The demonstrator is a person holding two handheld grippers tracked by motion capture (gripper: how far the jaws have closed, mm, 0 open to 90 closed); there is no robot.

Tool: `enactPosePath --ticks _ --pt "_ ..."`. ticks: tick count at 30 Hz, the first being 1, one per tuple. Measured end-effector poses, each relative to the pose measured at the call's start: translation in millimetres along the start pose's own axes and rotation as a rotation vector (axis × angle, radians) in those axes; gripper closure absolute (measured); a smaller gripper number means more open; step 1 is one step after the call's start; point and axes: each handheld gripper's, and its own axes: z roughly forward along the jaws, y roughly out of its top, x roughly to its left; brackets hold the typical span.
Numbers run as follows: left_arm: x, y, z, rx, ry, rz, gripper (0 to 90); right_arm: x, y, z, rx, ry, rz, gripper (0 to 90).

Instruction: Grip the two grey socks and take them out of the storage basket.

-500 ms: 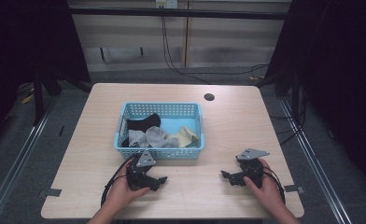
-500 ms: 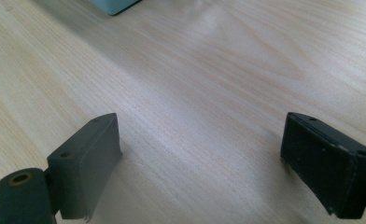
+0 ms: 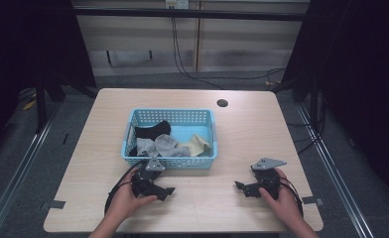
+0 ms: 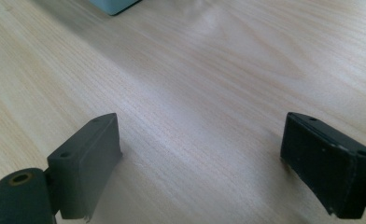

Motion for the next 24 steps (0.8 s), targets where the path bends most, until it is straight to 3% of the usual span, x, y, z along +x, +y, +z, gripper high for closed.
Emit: enactPosePath --ticks 1,8,11,15,24 --pt "1.8 4.2 -7.9 0.020 0.000 -0.025 19.9 0.0 0.0 0.0 0.000 0.000 0.000 11.4" --pt "6.6 14.8 -25.8 0.074 -0.002 -0.036 23.4 0.0 0.0 0.0 0.000 0.000 0.000 11.4" --pt "8.4 18.9 -27.2 0.139 -0.003 -0.036 23.4 0.0 0.0 0.0 0.000 0.000 0.000 11.4" --pt "9.7 22.3 -28.7 0.160 -0.010 -0.032 23.2 0.0 0.0 0.0 0.000 0.000 0.000 11.4" --pt "13.5 38.9 -41.4 0.213 -0.038 -0.064 23.2 -0.1 0.0 0.0 0.000 0.000 -0.001 11.4"
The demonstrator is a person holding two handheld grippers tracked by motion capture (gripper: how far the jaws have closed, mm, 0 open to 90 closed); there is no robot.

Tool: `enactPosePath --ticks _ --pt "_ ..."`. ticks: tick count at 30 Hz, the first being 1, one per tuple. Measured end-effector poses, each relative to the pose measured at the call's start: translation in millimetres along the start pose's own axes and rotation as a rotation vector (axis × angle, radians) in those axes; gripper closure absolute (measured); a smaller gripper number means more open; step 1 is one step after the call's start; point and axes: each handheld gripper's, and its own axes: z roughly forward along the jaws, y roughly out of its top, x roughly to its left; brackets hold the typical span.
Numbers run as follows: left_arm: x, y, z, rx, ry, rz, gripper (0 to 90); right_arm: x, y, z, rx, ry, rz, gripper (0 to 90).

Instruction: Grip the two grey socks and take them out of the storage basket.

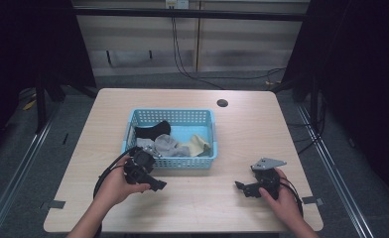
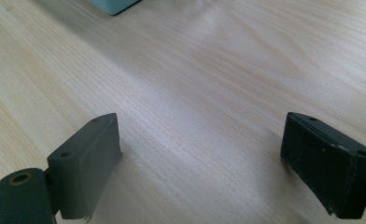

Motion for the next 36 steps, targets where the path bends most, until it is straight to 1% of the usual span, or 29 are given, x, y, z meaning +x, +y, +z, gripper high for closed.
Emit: enactPosePath --ticks 2,3,4,5,7,9,10,11,13,14,16,18,19,20,22,23,25,27,28,29,30,32,33,35,36 --pt "0.6 4.1 -3.8 0.013 -0.006 -0.006 23.2 0.0 0.0 0.0 0.000 0.000 0.000 11.4" --pt "1.4 9.3 -8.0 0.025 -0.008 0.005 23.2 0.0 0.0 0.0 0.000 0.000 0.000 11.4" --pt "1.4 9.3 -8.0 0.025 -0.008 0.005 23.2 0.0 0.0 0.0 0.000 0.000 0.000 11.4" --pt "1.7 14.6 -11.9 0.034 -0.009 -0.001 23.2 0.0 0.0 0.0 0.000 0.000 0.000 11.4" --pt "2.6 20.1 -15.5 0.043 -0.010 -0.009 23.2 0.0 0.0 0.0 0.000 0.000 0.000 11.4" --pt "3.2 22.9 -17.2 0.048 -0.012 -0.010 23.2 0.0 0.0 0.0 0.000 0.000 0.000 11.4" --pt "4.7 28.3 -20.8 0.054 -0.015 -0.012 23.2 0.0 0.0 0.0 0.000 0.000 0.000 11.4" --pt "4.7 28.3 -20.8 0.054 -0.015 -0.012 23.2 0.0 0.0 0.0 0.000 0.000 0.000 11.4" --pt "7.2 34.4 -24.8 0.068 -0.019 -0.012 23.2 0.0 0.0 0.0 0.000 0.000 0.000 11.4" --pt "9.4 40.8 -29.0 0.065 -0.011 -0.014 23.2 0.0 0.0 0.0 0.000 0.000 0.000 11.4" --pt "10.3 43.9 -30.9 0.064 -0.014 -0.021 23.2 0.0 0.0 0.0 0.000 0.000 0.000 11.4" --pt "12.6 50.6 -34.1 0.060 -0.005 -0.030 23.2 0.0 0.0 0.0 0.000 0.000 0.000 11.4" --pt "15.5 57.1 -36.3 0.063 -0.002 -0.031 23.2 0.0 0.0 0.0 0.000 0.000 0.000 11.4" --pt "15.5 57.1 -36.3 0.063 -0.002 -0.031 23.2 0.0 0.0 0.0 0.000 0.000 0.000 11.4" --pt "20.1 63.4 -36.7 0.064 0.000 -0.037 23.1 0.0 0.0 0.0 0.000 0.000 0.000 11.4" --pt "22.9 66.3 -36.5 0.064 0.009 -0.041 23.0 0.0 0.0 0.0 0.000 0.000 0.000 11.4" --pt "28.5 71.8 -34.8 0.070 0.019 -0.057 23.0 0.0 0.0 0.0 0.000 0.000 0.000 11.4" --pt "34.2 77.6 -32.8 0.059 0.031 -0.073 23.0 -0.1 0.0 0.0 0.000 0.001 0.000 11.4" --pt "36.9 80.9 -30.7 0.046 0.034 -0.091 23.0 0.0 0.0 0.0 0.000 0.000 0.000 11.4" --pt "38.7 83.2 -29.9 0.047 0.037 -0.094 23.0 0.0 0.0 0.0 0.000 0.000 0.000 11.4" --pt "42.7 88.8 -26.3 0.045 0.046 -0.109 23.0 0.0 0.0 0.0 0.000 0.000 0.000 11.4" --pt "44.4 91.4 -24.4 0.051 0.049 -0.102 23.0 0.0 0.0 0.0 0.000 0.001 0.001 11.4" --pt "46.8 95.9 -19.0 0.056 0.057 -0.119 23.0 0.2 0.1 0.1 -0.002 0.000 0.003 11.4" --pt "49.6 99.8 -12.8 0.059 0.062 -0.129 23.1 0.1 0.1 0.1 -0.002 0.000 0.003 11.4" --pt "49.6 99.8 -12.8 0.059 0.062 -0.129 23.1 0.1 0.1 0.1 -0.002 0.000 0.003 11.4"
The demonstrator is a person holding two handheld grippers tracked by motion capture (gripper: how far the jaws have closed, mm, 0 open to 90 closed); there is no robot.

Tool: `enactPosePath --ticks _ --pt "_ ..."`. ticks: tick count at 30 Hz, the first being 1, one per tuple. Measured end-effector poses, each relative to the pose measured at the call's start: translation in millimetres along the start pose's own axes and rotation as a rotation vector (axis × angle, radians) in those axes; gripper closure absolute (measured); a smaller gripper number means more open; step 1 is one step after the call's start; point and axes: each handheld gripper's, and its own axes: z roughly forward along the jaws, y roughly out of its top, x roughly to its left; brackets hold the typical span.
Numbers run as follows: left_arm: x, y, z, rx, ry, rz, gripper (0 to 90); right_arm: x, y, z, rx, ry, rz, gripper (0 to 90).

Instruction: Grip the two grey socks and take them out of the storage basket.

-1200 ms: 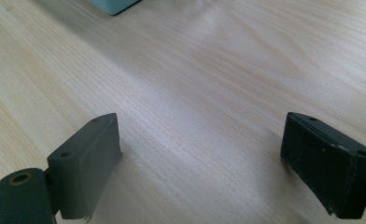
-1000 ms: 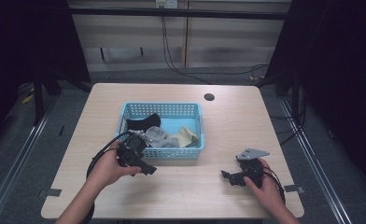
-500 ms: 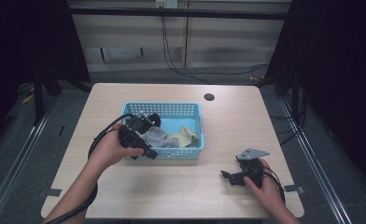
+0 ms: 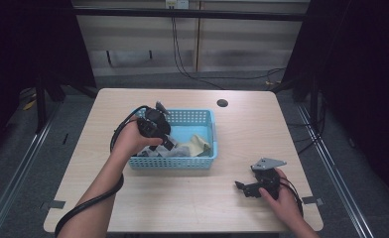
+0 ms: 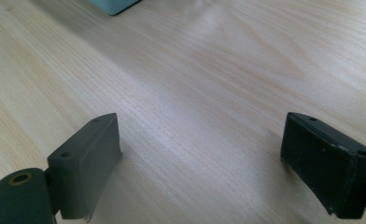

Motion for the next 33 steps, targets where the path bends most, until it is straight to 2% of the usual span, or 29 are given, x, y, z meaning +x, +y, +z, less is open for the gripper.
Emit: enactPosePath --ticks 3,10,12,14,24,33 --pt "3.6 7.6 12.6 0.006 0.010 -0.026 23.1 0.0 0.0 0.0 0.000 0.000 0.000 11.4" --pt "9.5 13.8 33.0 0.035 0.020 -0.041 24.1 0.0 0.0 0.0 0.000 0.000 0.001 11.4" --pt "12.2 15.3 42.0 0.057 0.026 -0.050 24.3 0.0 0.0 0.0 0.000 0.000 0.000 11.4" --pt "13.0 16.1 44.2 0.067 0.034 -0.039 24.3 0.0 0.0 0.0 0.000 0.000 0.000 11.4" --pt "15.0 18.5 61.7 0.109 0.017 -0.070 26.1 0.0 0.0 0.0 0.000 0.000 0.000 11.4" --pt "11.0 17.1 73.8 0.164 0.002 -0.071 33.3 -0.2 0.0 -0.1 0.001 0.001 -0.002 11.5"
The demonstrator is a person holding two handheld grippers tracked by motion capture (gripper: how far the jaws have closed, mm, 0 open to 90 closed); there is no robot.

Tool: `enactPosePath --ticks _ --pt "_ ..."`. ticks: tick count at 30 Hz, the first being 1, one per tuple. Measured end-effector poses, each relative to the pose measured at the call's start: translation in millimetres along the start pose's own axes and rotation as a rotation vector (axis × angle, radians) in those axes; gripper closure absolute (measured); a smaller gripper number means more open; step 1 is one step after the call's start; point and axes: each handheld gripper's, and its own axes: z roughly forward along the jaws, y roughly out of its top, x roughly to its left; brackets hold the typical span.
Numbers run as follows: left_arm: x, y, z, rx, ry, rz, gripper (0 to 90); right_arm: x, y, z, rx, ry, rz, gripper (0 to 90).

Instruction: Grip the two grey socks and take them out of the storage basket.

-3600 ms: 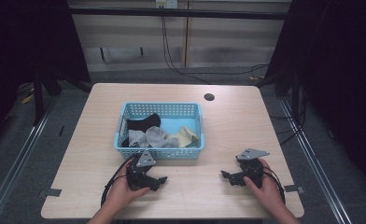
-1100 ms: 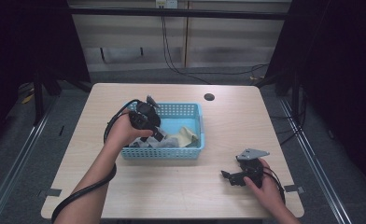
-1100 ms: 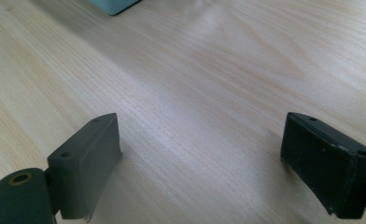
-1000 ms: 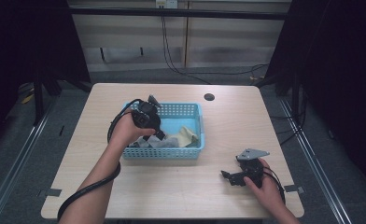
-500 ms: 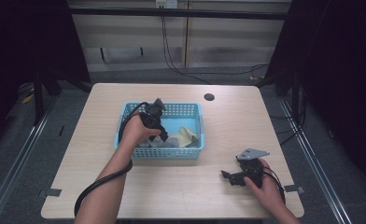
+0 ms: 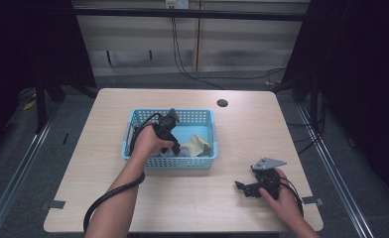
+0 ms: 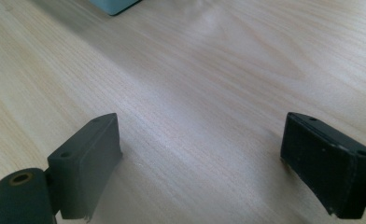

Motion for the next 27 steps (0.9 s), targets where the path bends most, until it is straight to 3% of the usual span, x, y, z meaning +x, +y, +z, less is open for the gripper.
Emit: enactPosePath --ticks 4,5,6,7,8,12,19,27 --pt "0.3 -0.6 7.9 0.032 -0.002 -0.013 38.1 0.0 0.0 0.0 0.000 0.000 0.000 11.4" --pt "0.4 -0.8 9.5 0.038 0.000 -0.008 42.0 0.0 0.0 0.0 0.000 0.000 0.000 11.4" --pt "1.0 -0.6 10.4 0.055 -0.027 -0.013 53.1 0.0 0.0 0.0 0.000 0.000 0.000 11.4" --pt "1.0 -0.6 10.4 0.055 -0.027 -0.013 62.0 0.0 0.0 0.0 0.000 0.000 0.000 11.4" --pt "0.0 0.1 10.0 0.061 -0.024 -0.014 62.0 0.0 0.0 0.0 0.000 0.000 0.000 11.4" --pt "-6.0 3.6 2.7 0.089 0.001 0.001 78.9 0.0 0.0 0.0 0.000 0.000 0.000 11.4" --pt "-8.8 7.0 -29.0 0.091 0.032 0.033 83.2 0.1 0.1 0.1 -0.001 -0.001 0.003 11.4" --pt "-5.6 7.0 -57.2 0.082 0.048 0.037 83.9 0.0 0.1 0.2 -0.003 -0.001 0.000 11.4"
